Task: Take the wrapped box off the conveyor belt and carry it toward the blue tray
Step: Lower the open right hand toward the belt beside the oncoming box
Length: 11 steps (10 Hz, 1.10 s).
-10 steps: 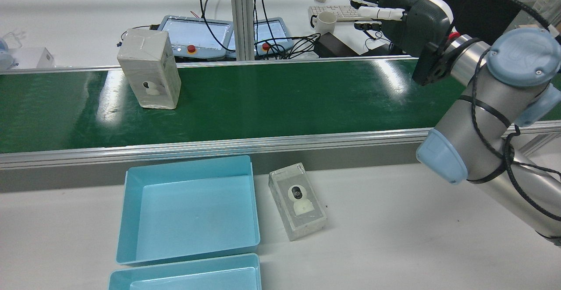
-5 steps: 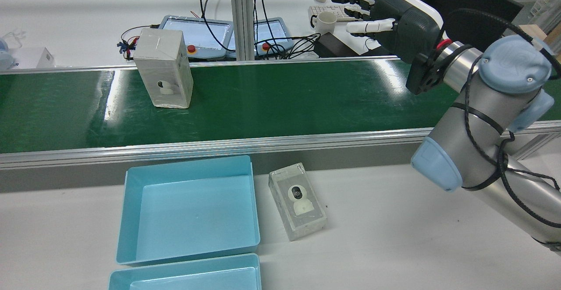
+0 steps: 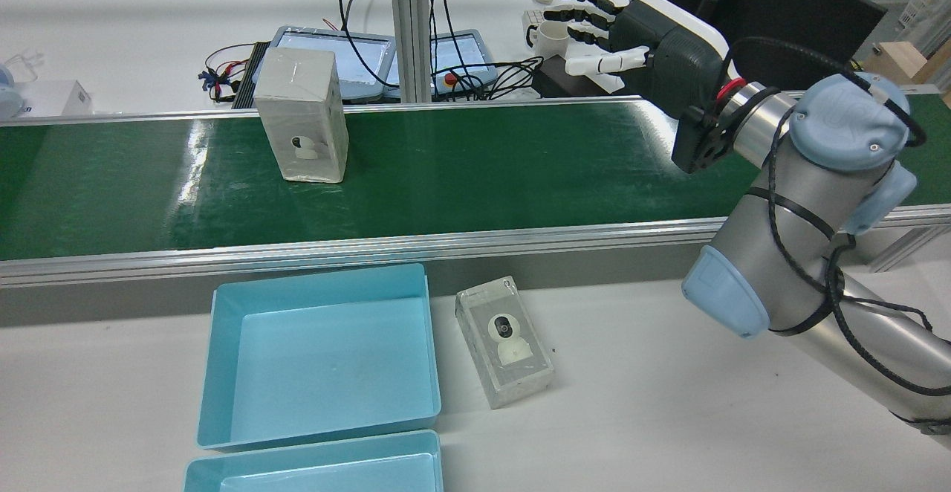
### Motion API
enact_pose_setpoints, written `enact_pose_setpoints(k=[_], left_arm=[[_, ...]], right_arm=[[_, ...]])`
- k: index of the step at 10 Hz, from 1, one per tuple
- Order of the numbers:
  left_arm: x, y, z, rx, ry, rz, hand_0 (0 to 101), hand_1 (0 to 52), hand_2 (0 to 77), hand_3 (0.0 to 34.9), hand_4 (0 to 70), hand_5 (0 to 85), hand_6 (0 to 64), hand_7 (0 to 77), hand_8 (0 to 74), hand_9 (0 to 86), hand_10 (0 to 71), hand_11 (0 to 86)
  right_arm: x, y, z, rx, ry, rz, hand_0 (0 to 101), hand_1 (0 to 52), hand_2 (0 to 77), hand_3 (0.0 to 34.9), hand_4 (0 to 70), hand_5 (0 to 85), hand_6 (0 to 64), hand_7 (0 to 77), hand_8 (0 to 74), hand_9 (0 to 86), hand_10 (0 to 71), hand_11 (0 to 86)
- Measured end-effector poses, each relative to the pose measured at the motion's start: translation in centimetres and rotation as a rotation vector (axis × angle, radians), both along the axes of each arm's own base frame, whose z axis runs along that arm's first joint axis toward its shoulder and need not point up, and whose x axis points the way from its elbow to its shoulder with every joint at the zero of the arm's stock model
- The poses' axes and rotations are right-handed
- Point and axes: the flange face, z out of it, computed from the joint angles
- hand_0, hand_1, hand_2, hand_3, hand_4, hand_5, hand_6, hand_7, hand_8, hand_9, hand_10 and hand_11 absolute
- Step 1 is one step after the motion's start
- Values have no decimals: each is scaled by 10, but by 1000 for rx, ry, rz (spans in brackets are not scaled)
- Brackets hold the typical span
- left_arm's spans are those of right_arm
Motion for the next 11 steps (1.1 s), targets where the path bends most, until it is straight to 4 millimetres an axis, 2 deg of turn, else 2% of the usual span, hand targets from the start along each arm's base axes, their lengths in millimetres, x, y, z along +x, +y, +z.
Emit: enact_pose_setpoints(k=[1,2,3,5,6,11], left_arm=[[0,0,0,0,0,0,0,0,5,0,0,5,0,5,5,0,5,0],[0,0,0,0,0,0,0,0,5,0,0,5,0,5,5,0,0,0],[0,0,0,0,0,0,0,0,5,0,0,5,0,5,5,0,0,0],[0,0,0,0,0,0,0,0,11,0,0,5,0,5,5,0,5,0],[0,0,0,0,0,0,0,0,5,0,0,5,0,5,5,5,0,0],[0,0,0,0,0,0,0,0,5,0,0,5,0,5,5,5,0,0]], right_arm=[[-3,1,1,-1,3,2,401,87,142,300,131,164,0,191,11,60,33,49],[-4,3,4,-5,5,2,400,87,142,300,131,142,0,164,0,16,38,65],[-6,3,7,-10,7,1,401,87,142,301,104,153,0,158,0,16,44,60],[-9,2,12,-22,6,-2,401,87,142,301,104,153,0,158,0,16,44,60],[-12,0,14,-29,6,-5,401,87,142,300,125,158,0,158,0,16,49,82],[-29,-14,25,-94,-32,-6,395,87,142,300,120,158,0,158,0,22,49,82]])
